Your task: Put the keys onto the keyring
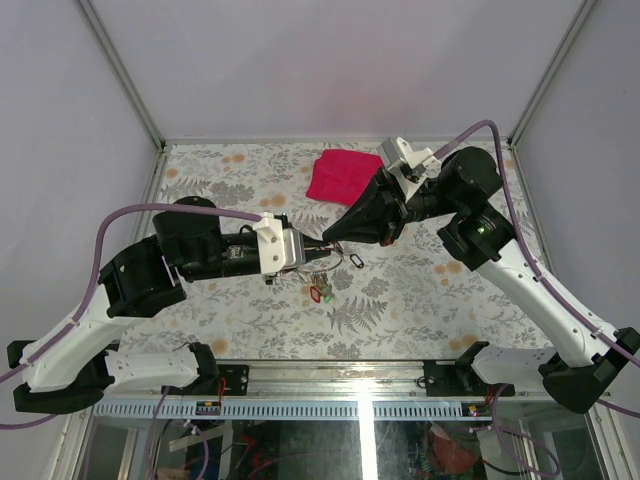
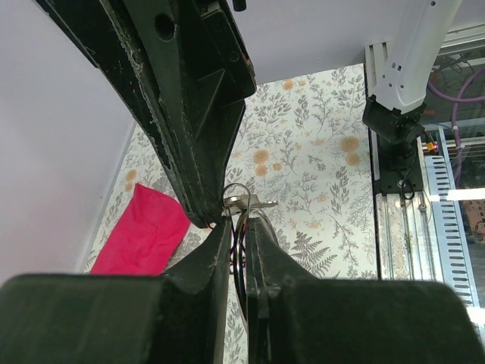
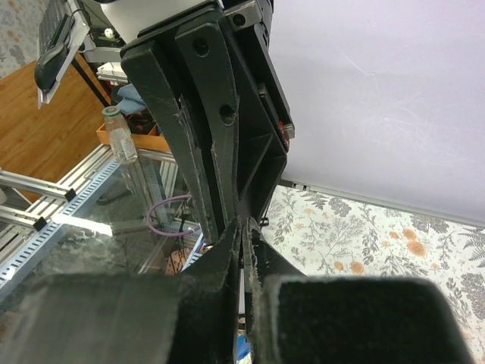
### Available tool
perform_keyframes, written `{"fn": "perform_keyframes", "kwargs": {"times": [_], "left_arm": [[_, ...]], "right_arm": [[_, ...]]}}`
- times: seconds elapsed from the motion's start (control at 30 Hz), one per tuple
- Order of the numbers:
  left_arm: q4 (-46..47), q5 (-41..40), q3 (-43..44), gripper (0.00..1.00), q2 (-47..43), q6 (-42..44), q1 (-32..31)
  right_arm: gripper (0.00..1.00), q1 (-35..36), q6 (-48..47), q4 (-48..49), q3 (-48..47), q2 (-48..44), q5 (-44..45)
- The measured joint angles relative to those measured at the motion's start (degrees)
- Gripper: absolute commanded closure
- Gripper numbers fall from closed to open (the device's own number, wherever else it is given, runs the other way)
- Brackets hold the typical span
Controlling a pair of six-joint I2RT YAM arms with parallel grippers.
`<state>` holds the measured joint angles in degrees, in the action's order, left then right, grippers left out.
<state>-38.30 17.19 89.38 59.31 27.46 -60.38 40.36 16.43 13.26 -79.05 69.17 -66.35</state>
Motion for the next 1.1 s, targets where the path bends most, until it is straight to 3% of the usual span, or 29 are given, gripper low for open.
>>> {"fn": "perform_keyframes", "kwargs": {"times": [0.7,1.1], "left_arm": [[-0.1,0.5,0.0,1.00,0.0,-0.1,-0.3],[-0.1,0.9,0.1,1.00,0.0,-0.2,-0.3]], "right_arm": [[1.00,0.0,10.9,12.7,3.3,0.0,-1.5],[1.00,0.0,12.6,14.4,3.6,0.0,-2.3]]}}
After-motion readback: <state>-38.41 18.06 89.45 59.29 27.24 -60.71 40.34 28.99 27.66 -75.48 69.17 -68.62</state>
